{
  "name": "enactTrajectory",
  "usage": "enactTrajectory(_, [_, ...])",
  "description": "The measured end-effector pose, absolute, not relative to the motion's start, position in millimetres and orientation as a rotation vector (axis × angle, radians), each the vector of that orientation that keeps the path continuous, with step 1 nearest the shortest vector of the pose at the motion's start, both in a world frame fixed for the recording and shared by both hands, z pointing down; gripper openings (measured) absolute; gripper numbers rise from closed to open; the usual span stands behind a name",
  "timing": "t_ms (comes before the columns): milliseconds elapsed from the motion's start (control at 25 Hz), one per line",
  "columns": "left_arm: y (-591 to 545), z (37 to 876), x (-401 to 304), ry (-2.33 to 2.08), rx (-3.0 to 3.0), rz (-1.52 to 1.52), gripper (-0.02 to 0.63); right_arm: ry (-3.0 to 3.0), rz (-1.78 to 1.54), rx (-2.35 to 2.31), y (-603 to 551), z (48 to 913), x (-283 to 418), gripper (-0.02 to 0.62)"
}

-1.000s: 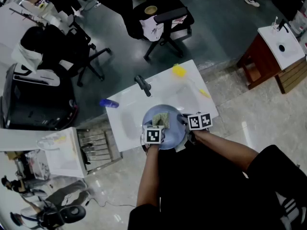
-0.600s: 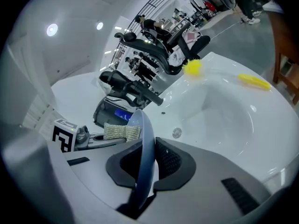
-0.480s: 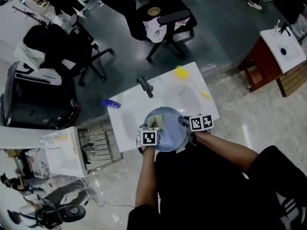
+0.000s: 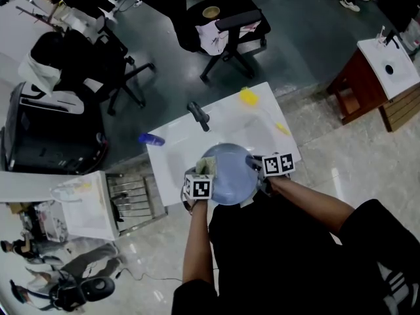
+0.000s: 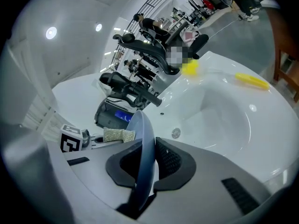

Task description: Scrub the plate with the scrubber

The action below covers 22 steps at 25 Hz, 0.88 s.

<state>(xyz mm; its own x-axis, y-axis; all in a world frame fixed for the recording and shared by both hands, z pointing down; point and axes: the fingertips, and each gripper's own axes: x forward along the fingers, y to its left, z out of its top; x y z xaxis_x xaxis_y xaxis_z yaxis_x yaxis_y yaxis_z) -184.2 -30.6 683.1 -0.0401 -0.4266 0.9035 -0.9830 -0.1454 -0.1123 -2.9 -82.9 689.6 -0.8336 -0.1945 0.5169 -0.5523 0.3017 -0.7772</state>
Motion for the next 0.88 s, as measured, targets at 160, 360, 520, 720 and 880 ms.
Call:
enactTrajectory(160, [-26.3,685.9,-190.2,-1.501,1.613,1.156,0.066,-2.251,1.551,0.686,-87.4,690.0,-1.3,0.023])
enactTrajectory(360, [-21.9,686.9,-190.2,-1.489,1.615,1.166,0.067,-2.248,1.571,0.71,-94.3,689.9,0.0,0.028])
enactTrajectory(520, [-18.6,688.7,-188.5,-1.473,1.609,1.183,0.066,-2.242,1.576,0.731,-97.8,691.0,-0.1,0.028])
enactTrajectory(720, [-15.8,694.1,-178.7,-1.435,1.619,1.208,0.064,-2.211,1.599,0.778,-102.3,696.1,4.8,0.028])
enactTrajectory(880, [-16.7,697.6,-171.4,-1.423,1.63,1.213,0.064,-2.201,1.61,0.803,-106.8,699.0,7.0,0.029])
